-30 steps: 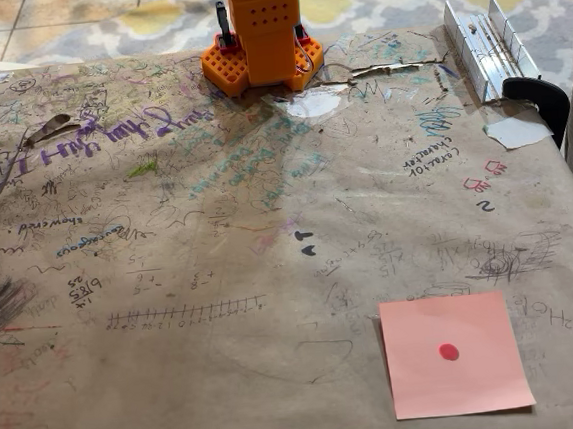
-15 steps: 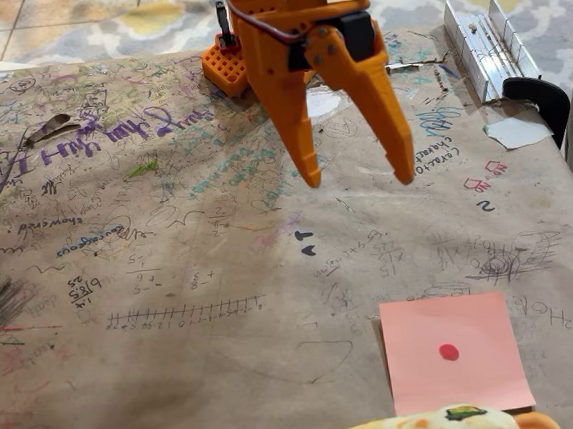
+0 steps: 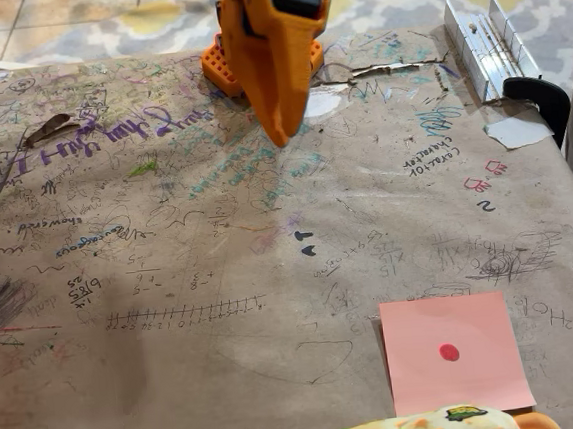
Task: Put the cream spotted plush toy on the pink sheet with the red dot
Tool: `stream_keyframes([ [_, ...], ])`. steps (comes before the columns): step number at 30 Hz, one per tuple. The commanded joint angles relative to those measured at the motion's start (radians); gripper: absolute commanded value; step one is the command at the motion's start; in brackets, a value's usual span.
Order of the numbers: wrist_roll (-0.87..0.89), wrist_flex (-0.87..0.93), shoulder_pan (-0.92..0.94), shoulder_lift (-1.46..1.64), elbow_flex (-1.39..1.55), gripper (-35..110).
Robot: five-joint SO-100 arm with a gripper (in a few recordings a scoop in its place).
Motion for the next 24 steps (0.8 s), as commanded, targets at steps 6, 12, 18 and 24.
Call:
stream_keyframes([
  [6, 0.382, 0.391, 0.075, 0.534, 0.14, 0],
  [12, 0.426, 0.445, 0.118, 0.532, 0.14, 0],
  [18, 0.428, 0.445, 0.118, 0.532, 0.14, 0],
  [24, 0.403, 0.446, 0.094, 0.532, 0.14, 0],
])
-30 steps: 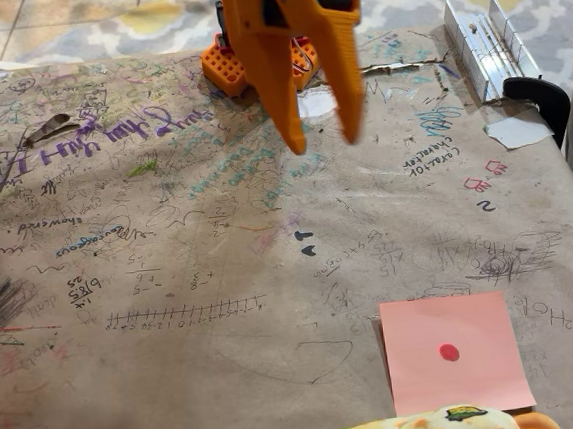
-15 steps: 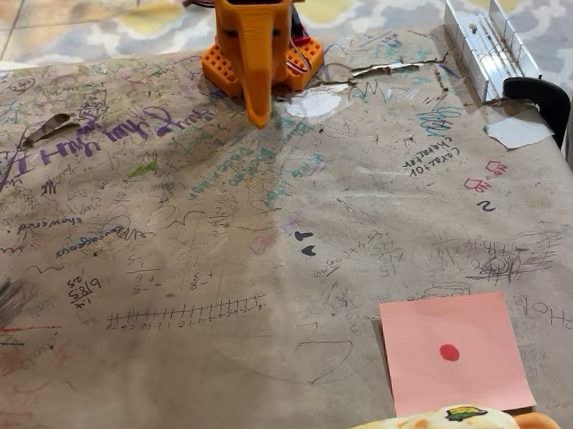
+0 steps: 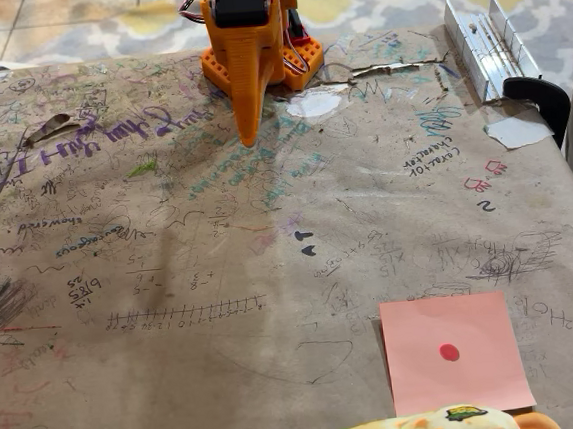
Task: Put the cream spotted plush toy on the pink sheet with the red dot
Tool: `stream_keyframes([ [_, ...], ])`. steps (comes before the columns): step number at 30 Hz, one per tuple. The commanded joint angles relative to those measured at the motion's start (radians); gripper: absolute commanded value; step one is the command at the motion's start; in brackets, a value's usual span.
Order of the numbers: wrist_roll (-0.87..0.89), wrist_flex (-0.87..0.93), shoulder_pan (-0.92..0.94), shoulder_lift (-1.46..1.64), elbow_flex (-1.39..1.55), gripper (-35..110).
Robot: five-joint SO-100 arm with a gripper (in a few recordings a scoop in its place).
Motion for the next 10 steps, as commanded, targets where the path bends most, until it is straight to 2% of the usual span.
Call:
stream_keyframes([
  [1, -0.002, 0.009, 0.008, 0.012, 0.015, 0],
  [10, -0.038, 0.009, -0.02, 0.012, 0.015, 0],
])
